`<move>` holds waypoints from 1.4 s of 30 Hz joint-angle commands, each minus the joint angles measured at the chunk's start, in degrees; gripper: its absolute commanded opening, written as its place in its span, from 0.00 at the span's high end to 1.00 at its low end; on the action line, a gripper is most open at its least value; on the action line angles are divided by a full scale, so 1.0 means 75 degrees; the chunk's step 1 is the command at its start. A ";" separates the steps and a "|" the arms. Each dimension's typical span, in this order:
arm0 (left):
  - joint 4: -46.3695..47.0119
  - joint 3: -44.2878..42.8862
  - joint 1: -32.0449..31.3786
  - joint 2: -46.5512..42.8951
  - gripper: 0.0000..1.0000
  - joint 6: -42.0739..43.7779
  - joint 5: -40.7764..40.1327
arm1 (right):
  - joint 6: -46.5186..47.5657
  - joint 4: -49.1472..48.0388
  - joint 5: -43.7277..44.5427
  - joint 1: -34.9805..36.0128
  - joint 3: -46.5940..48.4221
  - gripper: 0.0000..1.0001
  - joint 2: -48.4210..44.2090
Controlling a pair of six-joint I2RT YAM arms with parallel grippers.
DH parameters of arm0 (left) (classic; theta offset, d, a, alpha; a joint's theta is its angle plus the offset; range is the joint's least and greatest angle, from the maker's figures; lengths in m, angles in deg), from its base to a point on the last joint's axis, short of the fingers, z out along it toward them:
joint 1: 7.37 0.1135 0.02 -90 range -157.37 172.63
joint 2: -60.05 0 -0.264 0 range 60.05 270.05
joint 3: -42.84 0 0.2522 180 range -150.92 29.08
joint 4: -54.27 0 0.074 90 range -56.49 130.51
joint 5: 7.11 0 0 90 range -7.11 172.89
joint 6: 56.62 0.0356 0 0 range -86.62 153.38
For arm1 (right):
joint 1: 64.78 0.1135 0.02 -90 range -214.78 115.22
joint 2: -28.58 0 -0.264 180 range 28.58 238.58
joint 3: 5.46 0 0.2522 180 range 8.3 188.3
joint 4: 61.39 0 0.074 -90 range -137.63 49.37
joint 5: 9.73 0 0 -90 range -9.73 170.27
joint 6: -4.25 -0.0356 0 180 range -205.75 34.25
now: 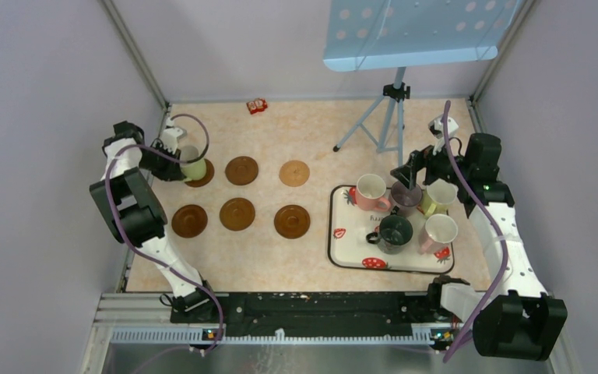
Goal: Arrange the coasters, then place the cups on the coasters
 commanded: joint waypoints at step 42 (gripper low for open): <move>-0.0014 -0.0492 -0.3349 -0.3280 0.01 -0.1741 -0.0646 | -0.0011 -0.0088 -0.0234 0.0007 0.0015 0.05 -0.0465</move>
